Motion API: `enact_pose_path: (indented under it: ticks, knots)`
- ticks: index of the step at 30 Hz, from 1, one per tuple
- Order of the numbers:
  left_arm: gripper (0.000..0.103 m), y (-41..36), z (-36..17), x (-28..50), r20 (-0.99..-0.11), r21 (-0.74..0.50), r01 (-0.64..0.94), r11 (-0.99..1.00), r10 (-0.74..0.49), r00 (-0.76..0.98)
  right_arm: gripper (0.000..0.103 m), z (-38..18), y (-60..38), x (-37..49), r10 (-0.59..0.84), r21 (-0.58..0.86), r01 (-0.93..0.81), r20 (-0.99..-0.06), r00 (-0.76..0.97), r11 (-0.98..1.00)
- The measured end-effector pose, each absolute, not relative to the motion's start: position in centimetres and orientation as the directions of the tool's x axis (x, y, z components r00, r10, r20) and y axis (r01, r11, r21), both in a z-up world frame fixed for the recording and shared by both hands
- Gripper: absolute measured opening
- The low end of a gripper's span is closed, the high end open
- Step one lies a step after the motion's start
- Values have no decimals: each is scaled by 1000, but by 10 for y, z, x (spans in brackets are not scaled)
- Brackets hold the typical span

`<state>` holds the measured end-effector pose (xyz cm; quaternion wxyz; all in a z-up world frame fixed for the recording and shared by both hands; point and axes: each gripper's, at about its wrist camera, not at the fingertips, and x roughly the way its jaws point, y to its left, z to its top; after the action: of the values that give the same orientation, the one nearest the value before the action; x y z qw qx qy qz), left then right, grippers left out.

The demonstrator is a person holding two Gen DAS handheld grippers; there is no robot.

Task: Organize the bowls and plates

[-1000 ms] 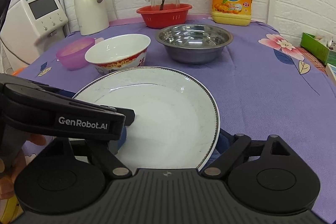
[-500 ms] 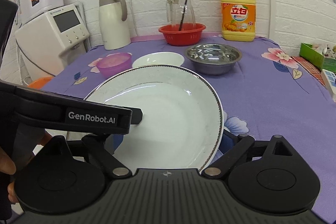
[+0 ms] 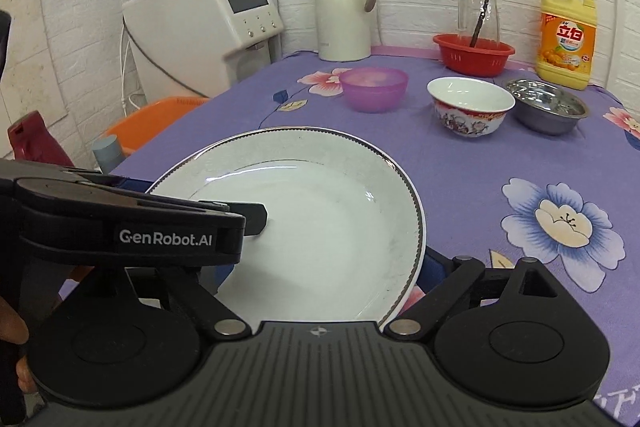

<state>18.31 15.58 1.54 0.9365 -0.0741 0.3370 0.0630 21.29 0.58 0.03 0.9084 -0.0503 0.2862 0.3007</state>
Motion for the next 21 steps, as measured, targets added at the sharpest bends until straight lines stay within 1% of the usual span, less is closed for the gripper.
enact_pose_path:
  ticks: [5,10,12,13,15,17,21]
  knots:
    - [72,159,6,180,-621,-121,-151,981,44,782,103,-10,14,208,479,31,-567,-576,662,823]
    - [73,160,5,178,-600,-111,-128,986,36,799,103,-12,12,209,490,47,-575,-581,650,817]
    - [78,161,9,176,-593,-99,-124,987,41,804,103,-13,11,212,506,67,-583,-585,634,809]
    - [82,160,12,174,-582,-78,-124,989,56,811,103,-13,10,212,512,76,-585,-585,630,807]
    - [87,155,20,169,-541,4,-118,993,101,835,103,-12,8,213,510,72,-584,-580,635,808]
    - [87,152,29,168,-528,20,-67,998,67,846,103,-10,4,214,516,80,-581,-569,641,810]
    - [89,148,46,168,-477,23,-79,997,80,875,103,-4,-10,217,532,124,-565,-543,649,816]
